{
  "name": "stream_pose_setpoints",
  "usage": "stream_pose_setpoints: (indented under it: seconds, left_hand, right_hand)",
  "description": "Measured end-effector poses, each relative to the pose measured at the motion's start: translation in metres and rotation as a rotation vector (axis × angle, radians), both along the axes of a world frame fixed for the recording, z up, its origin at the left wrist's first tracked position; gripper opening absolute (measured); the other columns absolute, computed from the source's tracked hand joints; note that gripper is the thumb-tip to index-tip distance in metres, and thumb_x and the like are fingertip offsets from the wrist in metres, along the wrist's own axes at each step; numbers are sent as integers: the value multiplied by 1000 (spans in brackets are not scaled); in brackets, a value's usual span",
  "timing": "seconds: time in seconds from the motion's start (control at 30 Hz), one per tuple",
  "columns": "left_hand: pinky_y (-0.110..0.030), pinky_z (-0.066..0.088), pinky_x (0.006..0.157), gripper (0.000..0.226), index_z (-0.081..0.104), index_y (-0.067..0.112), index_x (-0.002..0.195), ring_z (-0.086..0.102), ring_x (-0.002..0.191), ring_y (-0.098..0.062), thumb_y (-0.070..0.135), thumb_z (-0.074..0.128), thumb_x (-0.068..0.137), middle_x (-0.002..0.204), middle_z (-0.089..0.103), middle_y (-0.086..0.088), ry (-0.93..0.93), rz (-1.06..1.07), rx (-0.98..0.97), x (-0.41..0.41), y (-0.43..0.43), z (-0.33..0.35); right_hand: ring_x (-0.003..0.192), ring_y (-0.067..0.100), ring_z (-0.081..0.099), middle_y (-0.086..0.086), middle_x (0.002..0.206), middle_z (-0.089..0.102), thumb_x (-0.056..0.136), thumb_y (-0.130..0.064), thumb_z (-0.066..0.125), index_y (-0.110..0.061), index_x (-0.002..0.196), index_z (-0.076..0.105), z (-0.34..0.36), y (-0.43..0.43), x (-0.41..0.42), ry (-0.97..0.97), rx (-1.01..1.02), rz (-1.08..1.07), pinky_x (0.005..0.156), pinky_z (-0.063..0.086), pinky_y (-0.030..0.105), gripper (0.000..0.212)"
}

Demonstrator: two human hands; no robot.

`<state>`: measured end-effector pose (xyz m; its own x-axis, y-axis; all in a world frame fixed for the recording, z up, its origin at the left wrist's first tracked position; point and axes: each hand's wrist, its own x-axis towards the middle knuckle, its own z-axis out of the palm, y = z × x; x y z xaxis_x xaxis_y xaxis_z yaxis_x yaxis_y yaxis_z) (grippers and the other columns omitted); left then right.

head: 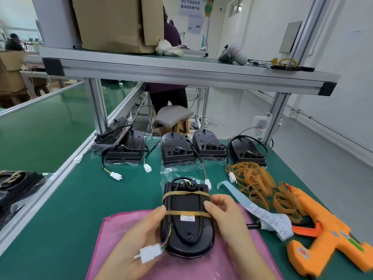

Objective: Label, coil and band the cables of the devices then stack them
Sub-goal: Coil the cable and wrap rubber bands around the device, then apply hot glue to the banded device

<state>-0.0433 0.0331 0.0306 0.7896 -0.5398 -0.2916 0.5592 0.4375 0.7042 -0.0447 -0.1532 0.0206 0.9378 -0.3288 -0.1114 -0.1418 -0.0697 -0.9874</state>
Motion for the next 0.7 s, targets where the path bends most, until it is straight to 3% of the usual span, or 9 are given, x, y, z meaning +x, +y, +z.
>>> stream_pose_setpoints:
  seconds: [0.07,0.1,0.23,0.33,0.43,0.5,0.57,0.63,0.7]
  left_hand:
    - [-31,58,54,39,46,-7,137,73,74,-28,3,44,99,90,73,-20,-14,91,146,4,1,-11]
    - [-31,58,52,38,49,-4,133,73,73,-27,-5,45,95,90,74,-18,-7,136,152,3,2,-12]
    - [-44,60,64,47,60,2,119,72,89,-35,-3,58,72,109,70,-24,19,116,42,-14,6,-6]
    - [-43,61,64,47,60,-1,118,72,88,-37,-4,58,71,107,70,-27,-10,141,59,-11,3,-4]
    - [-40,60,60,35,61,2,112,73,80,-34,-11,52,81,101,72,-24,-34,217,104,-8,-1,-2]
    - [-38,59,56,31,62,4,109,73,75,-32,-12,48,87,97,73,-23,-44,247,124,-7,2,-1]
    - [-37,59,54,29,62,4,109,73,74,-32,-11,48,89,96,73,-23,-46,247,149,-5,4,-2]
    - [-36,58,53,27,63,4,108,73,73,-32,-10,50,89,95,73,-23,-50,239,174,-4,5,-3]
    - [-35,58,52,26,63,5,108,73,73,-32,-9,51,89,95,73,-23,-50,235,192,-4,4,-3]
  right_hand:
    - [94,5,60,-6,100,64,83,-16,71,-22,96,59,-2,2,3,-28,-67,-8,81,47,19,18]
    - [92,2,59,-8,99,64,84,-16,71,-22,95,58,-3,3,4,-39,-89,-5,79,46,16,18]
    - [94,7,60,-8,98,64,86,-20,68,-22,94,60,-5,9,8,-74,-122,12,81,46,19,11]
    - [96,11,60,-8,98,65,89,-24,64,-26,94,60,1,6,9,-39,-146,68,87,49,28,7]
    - [95,4,61,-14,99,65,88,-30,64,-33,95,61,12,-11,-2,-9,-179,114,86,52,30,8]
    - [92,3,62,-15,96,66,87,-30,65,-36,93,61,27,-36,-16,-47,-254,43,78,54,27,9]
    - [87,8,65,-13,93,67,87,-30,66,-35,92,63,45,-65,-37,-28,-362,-72,74,56,32,8]
    - [81,15,65,-10,89,67,87,-33,65,-31,90,63,58,-96,-60,89,-453,-201,69,56,39,3]
    - [75,19,62,-3,83,65,88,-36,64,-22,85,62,69,-115,-87,209,-545,-222,64,51,35,15]
